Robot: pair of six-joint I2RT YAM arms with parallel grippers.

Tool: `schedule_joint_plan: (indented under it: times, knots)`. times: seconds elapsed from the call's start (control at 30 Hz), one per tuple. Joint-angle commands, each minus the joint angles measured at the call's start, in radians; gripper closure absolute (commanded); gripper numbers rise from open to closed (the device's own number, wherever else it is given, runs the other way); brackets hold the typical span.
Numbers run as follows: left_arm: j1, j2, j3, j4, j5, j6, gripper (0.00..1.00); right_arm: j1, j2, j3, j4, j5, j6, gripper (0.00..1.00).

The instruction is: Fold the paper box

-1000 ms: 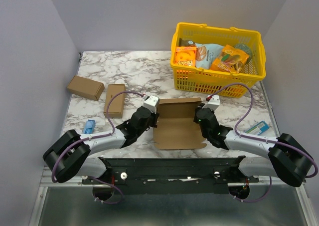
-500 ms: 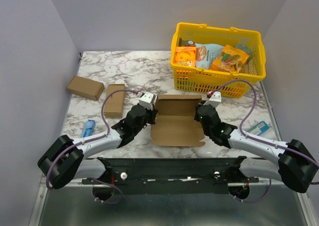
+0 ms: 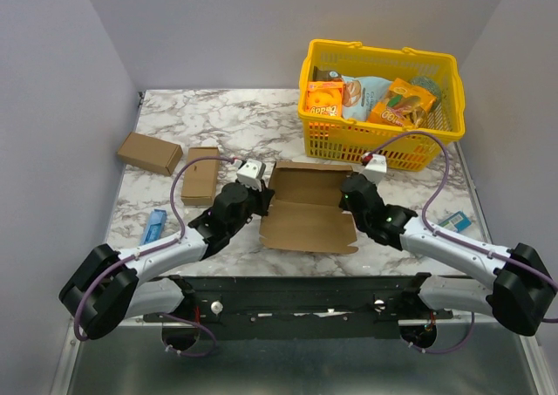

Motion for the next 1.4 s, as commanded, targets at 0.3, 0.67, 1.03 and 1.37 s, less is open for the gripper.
schedule_joint_plan:
  times: [0.3, 0.67, 1.03, 1.37]
  knots:
    - [0.061, 0.075, 0.014, -0.115, -0.099, -0.017, 1.00, -0.040, -0.054, 0.048, -0.131, -0.077, -0.080, 0.51]
    - [0.063, 0.107, 0.033, -0.136, -0.108, -0.018, 1.00, 0.015, -0.186, -0.020, -0.012, -0.252, -0.163, 0.31]
    - [0.063, 0.133, 0.042, -0.096, 0.123, 0.147, 1.00, 0.026, -0.157, 0.120, -0.172, -0.257, -0.270, 0.27]
    - [0.063, 0.203, 0.088, -0.102, 0.362, 0.192, 1.00, 0.026, -0.021, 0.302, -0.297, -0.548, -0.548, 0.27]
